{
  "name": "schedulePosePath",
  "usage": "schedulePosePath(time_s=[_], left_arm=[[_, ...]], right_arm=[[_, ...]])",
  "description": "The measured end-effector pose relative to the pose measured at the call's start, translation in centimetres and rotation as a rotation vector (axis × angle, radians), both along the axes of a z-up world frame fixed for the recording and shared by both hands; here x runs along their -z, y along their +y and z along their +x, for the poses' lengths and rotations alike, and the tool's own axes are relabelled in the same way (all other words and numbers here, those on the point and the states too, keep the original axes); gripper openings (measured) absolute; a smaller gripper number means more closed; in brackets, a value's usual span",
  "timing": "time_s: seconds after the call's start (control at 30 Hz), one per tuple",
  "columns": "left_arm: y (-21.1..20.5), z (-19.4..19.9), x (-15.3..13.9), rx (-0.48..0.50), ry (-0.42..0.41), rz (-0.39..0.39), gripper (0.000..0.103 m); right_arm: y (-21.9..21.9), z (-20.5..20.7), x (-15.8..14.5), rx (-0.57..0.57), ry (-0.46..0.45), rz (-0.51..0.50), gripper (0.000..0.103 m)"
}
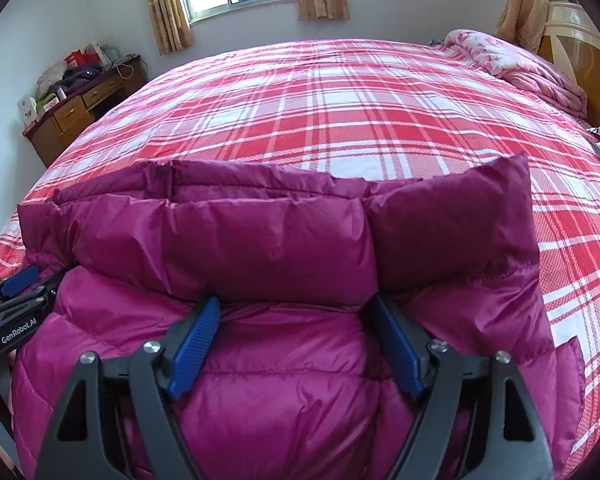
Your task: Fold large clothes
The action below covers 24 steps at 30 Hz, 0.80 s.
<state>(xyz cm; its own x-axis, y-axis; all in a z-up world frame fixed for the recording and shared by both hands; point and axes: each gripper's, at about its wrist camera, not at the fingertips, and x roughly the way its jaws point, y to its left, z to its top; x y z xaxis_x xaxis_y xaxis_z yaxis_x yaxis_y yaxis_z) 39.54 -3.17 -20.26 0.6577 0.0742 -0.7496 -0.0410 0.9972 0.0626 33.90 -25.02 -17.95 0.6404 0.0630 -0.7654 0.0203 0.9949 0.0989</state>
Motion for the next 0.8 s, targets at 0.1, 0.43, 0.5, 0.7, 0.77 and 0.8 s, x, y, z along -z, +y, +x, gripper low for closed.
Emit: schedulePosePath(time_s=[0.1, 0.43, 0.5, 0.7, 0.77, 0.8], left_arm=[[0.0, 0.1, 0.1, -0.001, 0.001, 0.003, 0.084], [-0.3, 0.2, 0.3, -0.002, 0.006, 0.014, 0.085], [-0.4, 0.2, 0.3, -0.004, 0.006, 0.020, 0.085], [-0.6, 0.3, 0.4, -0.008, 0.003, 0.034, 0.086], [-0.6, 0.2, 0.5, -0.008, 0.002, 0.036, 0.086], [-0.6, 0.3, 0.5, -0.009, 0.003, 0.034, 0.086]], right_arm=[[0.3, 0.2, 0.1, -0.002, 0.013, -0.026, 0.083], [1.0, 0.5, 0.5, 0.000, 0.043, -0.095, 0.085], [1.0, 0.6, 0.5, 0.001, 0.045, -0.103, 0.085], [1.2, 0.5, 0.3, 0.001, 0.043, -0.117, 0.085], [1.3, 0.0, -0.4, 0.014, 0.034, -0.118, 0.085], [1.3, -0.3, -0.8, 0.025, 0.028, -0.114, 0.085]])
